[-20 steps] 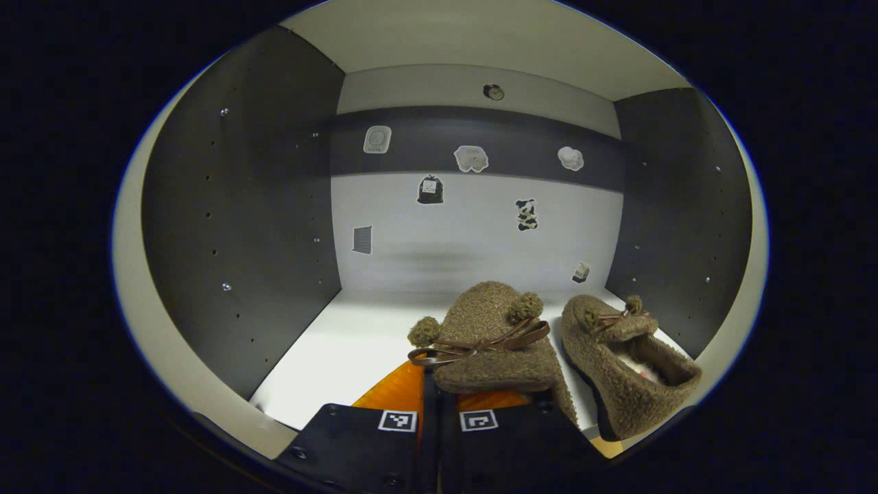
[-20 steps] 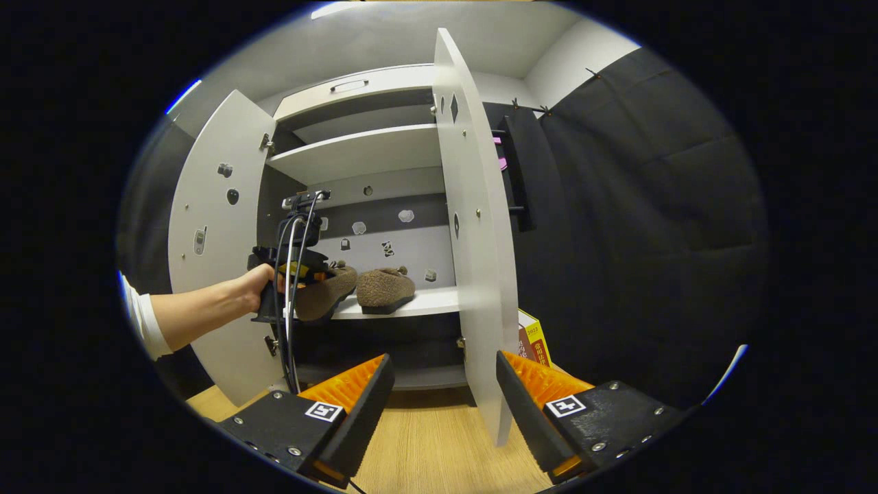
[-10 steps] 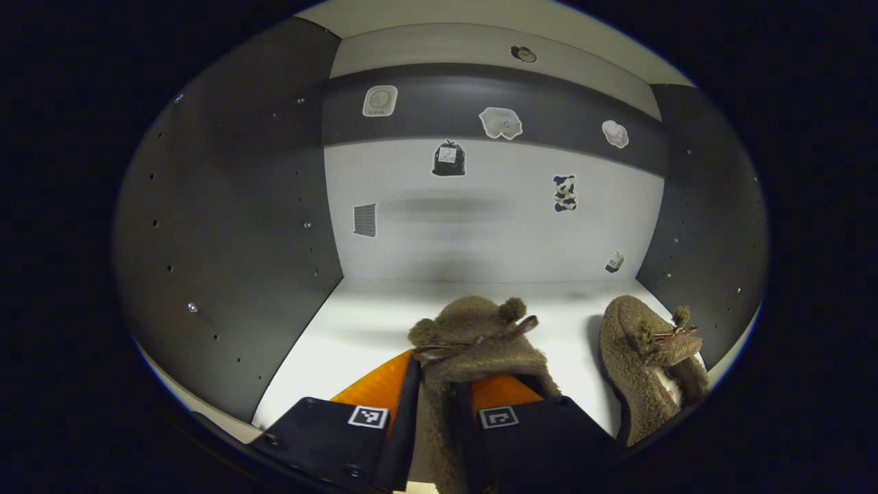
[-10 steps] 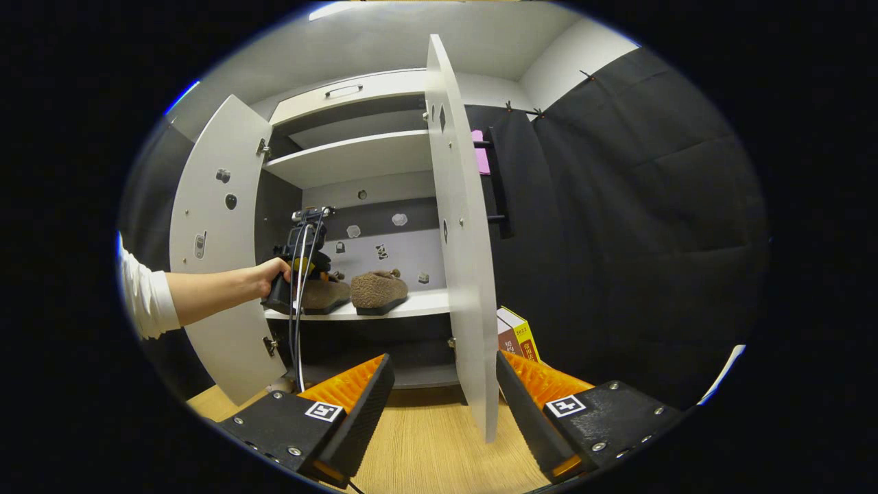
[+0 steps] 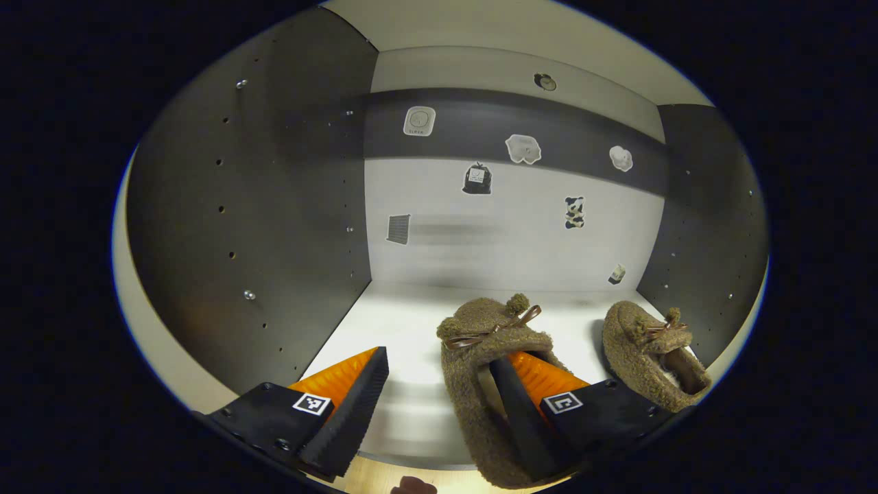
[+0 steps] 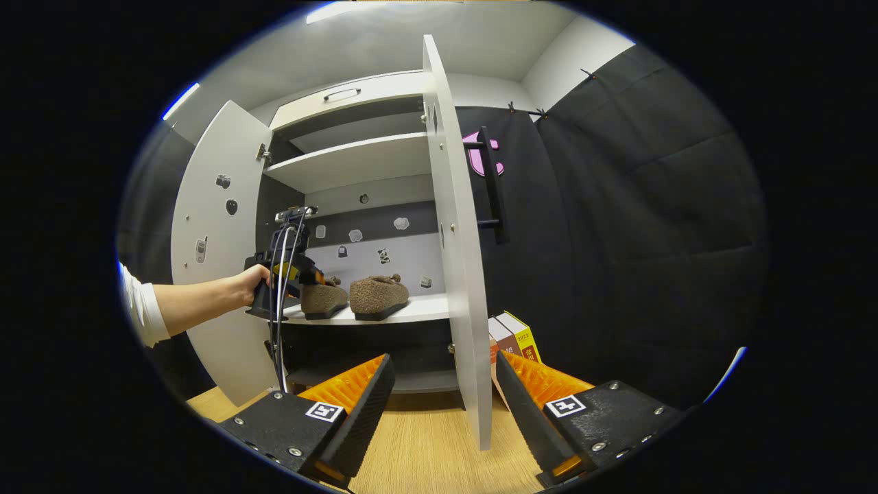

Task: Grab one shoe with the right hand and put it into the shoe cabinet, grab the other shoe with the left hand and put it into the shoe cabinet; then close the right door with the right hand and the left door with the left hand.

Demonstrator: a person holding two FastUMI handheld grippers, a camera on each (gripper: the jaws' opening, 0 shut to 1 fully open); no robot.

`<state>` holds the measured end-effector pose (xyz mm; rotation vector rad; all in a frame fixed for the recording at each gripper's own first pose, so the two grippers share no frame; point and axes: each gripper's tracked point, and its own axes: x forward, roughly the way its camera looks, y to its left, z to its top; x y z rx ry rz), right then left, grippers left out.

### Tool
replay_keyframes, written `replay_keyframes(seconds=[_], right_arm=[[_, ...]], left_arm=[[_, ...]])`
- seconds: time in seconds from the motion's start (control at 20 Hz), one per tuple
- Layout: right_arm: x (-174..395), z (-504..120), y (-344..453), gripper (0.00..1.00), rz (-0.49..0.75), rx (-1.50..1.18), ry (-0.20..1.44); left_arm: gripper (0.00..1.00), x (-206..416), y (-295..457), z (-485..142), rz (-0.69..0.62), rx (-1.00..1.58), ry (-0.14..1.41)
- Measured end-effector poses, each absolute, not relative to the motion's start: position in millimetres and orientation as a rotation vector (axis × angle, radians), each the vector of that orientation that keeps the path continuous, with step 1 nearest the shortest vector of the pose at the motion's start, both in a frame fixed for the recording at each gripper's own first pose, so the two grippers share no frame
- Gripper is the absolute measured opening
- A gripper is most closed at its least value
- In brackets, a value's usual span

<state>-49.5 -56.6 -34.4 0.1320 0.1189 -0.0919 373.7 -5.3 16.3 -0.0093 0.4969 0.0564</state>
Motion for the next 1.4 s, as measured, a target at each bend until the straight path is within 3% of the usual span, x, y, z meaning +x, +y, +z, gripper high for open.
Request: replay_keyframes(seconds=[0.3, 0.65, 1.1, 1.4], right_arm=[[-45, -33, -48, 0.92, -0.042, 0.14, 0.11], [-47, -21, -40, 0.91, 0.008, 0.127, 0.079], [-49, -30, -30, 0.91, 0.053, 0.128, 0.082], [-58, -26, -34, 0.92, 0.059, 0.143, 0.069]], left_arm=[[0.97, 335, -19, 61, -0.003, -0.003, 0.369], [0.97, 241, -33, 130, -0.072, -0.031, 0.162], [0.97, 108, -10, 92, 0.016, -0.065, 0.078], [0.97, 47, 5, 43, 0.085, -0.102, 0.104]])
